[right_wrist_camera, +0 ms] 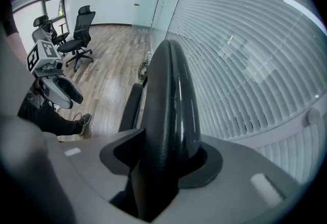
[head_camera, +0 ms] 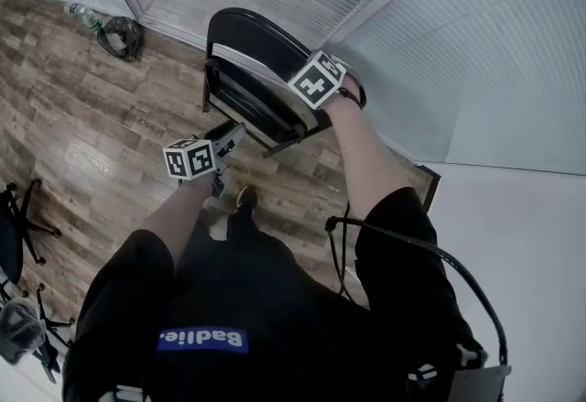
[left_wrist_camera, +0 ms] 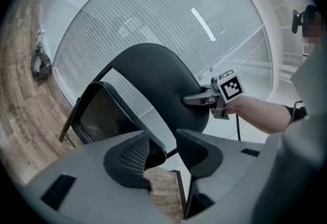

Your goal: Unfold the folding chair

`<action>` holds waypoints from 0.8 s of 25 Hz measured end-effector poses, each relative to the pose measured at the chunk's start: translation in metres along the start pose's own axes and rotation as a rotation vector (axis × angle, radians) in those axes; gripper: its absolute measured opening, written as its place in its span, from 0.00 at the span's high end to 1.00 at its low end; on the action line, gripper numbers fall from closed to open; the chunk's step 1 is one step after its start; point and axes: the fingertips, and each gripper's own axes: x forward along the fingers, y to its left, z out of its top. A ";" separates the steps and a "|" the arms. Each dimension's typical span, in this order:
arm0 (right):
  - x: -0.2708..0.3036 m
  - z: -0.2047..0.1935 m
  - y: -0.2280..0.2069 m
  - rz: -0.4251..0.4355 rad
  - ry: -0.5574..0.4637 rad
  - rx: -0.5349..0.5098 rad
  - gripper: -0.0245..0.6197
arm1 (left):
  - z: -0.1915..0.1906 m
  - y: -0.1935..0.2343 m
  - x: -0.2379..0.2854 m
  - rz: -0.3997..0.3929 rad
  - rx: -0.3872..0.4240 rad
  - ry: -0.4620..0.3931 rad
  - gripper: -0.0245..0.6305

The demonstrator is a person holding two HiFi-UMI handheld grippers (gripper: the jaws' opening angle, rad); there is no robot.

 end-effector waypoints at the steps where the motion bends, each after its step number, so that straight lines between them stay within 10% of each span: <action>1: 0.000 0.000 0.001 -0.001 0.000 0.000 0.67 | 0.000 0.002 0.002 0.001 -0.006 -0.001 0.74; 20: -0.007 0.004 0.017 -0.025 0.003 -0.011 0.67 | -0.001 0.048 0.041 0.099 -0.148 -0.067 0.66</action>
